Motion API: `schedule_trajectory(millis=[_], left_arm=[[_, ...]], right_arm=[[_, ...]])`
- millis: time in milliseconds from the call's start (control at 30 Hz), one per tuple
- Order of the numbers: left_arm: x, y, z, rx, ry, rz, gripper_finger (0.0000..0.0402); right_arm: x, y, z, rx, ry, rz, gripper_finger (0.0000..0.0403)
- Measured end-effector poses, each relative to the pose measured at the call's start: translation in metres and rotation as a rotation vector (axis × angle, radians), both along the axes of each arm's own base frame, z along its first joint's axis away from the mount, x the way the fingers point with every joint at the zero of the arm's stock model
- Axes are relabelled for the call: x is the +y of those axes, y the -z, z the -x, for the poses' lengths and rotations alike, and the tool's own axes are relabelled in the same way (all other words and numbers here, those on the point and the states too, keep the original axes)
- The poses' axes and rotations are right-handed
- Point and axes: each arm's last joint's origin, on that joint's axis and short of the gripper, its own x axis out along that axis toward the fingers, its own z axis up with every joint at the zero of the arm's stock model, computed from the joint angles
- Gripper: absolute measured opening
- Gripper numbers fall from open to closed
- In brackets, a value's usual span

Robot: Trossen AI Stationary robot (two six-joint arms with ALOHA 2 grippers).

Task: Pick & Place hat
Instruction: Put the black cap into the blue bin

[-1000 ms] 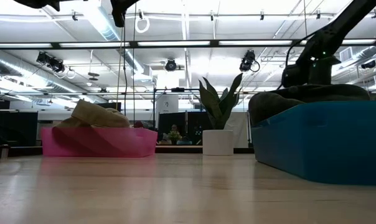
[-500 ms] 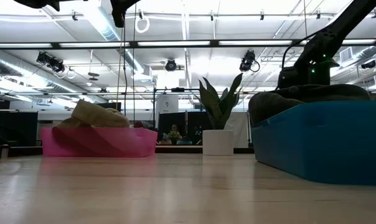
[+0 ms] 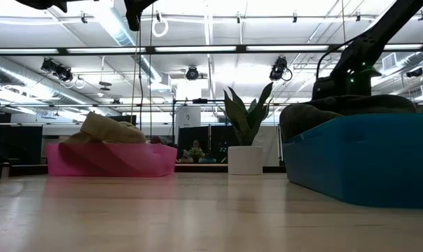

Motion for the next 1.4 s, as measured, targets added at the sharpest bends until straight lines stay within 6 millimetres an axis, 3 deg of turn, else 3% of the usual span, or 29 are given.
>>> schedule_trajectory(millis=[800,1400], left_arm=[[0.0,0.0,0.0,0.002,-0.004,-0.02,0.0259],[0.0,0.0,0.0,0.002,-0.005,-0.024,0.0259]], right_arm=[[0.003,0.016,-0.015,0.056,-0.035,-0.033,0.0298],[0.003,0.021,-0.021,-0.039,-0.014,-0.018,0.0295]])
